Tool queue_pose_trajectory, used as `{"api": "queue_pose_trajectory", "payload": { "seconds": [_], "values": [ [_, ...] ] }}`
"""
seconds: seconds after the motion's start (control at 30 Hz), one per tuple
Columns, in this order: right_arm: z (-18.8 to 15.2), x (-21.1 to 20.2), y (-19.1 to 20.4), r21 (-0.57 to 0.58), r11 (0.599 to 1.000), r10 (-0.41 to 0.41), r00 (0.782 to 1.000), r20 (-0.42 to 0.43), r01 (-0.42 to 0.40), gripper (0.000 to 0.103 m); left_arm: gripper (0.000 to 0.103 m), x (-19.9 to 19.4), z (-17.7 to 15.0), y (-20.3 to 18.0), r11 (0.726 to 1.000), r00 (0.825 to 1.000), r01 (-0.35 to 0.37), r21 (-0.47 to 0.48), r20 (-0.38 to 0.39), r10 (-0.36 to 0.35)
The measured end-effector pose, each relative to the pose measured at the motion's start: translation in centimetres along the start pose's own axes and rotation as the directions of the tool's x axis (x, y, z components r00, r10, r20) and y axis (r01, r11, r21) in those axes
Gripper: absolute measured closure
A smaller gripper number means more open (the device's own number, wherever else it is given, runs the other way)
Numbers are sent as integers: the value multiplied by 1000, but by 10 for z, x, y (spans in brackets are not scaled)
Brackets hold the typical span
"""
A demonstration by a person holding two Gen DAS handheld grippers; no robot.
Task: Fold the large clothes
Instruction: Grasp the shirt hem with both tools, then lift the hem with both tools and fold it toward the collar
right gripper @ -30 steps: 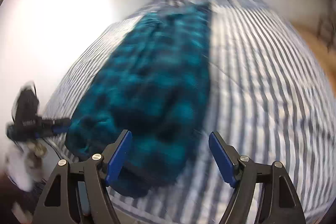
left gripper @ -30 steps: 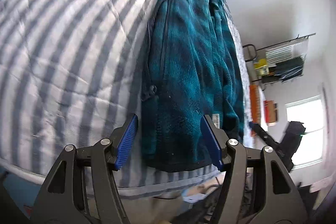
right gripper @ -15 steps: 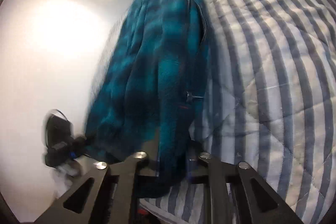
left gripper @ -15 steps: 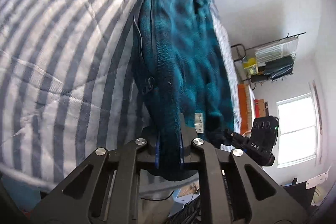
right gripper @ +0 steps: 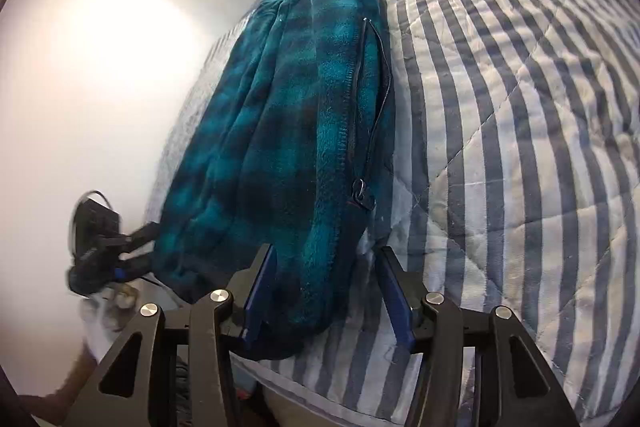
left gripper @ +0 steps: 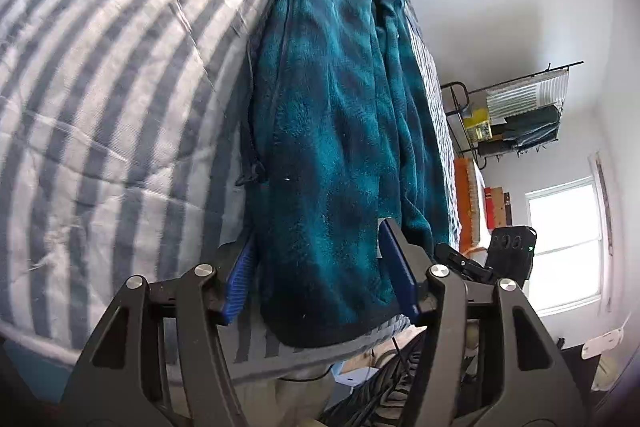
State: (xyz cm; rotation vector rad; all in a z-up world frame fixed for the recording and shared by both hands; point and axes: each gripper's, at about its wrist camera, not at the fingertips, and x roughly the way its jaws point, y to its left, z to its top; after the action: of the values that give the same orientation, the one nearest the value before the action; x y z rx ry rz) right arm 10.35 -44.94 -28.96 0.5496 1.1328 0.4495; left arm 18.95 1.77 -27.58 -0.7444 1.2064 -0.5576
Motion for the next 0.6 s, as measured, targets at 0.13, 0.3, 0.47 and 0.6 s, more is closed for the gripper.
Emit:
{"api": "queue_pose_trajectory", "payload": {
  "seconds": [0.13, 0.3, 0.47, 0.6],
  "values": [
    [-1, 14, 0, -37, 999, 10, 999, -38, -11, 54, 69, 15, -11, -7, 993, 995, -87, 76, -40, 90],
    [2, 20, 10, -62, 997, 33, 998, -60, -37, 84, 88, 8, -11, -15, 992, 996, -82, 99, -25, 85],
    [11, 0, 20, -37, 994, 107, 994, 0, -107, 90, 90, -11, -7, -29, 997, 1000, 1, 74, 12, -2],
    [22, -16, 30, -12, 989, 151, 987, 52, -150, 91, 90, -24, 5, -50, 995, 998, 46, 89, 49, -50]
  ]
}}
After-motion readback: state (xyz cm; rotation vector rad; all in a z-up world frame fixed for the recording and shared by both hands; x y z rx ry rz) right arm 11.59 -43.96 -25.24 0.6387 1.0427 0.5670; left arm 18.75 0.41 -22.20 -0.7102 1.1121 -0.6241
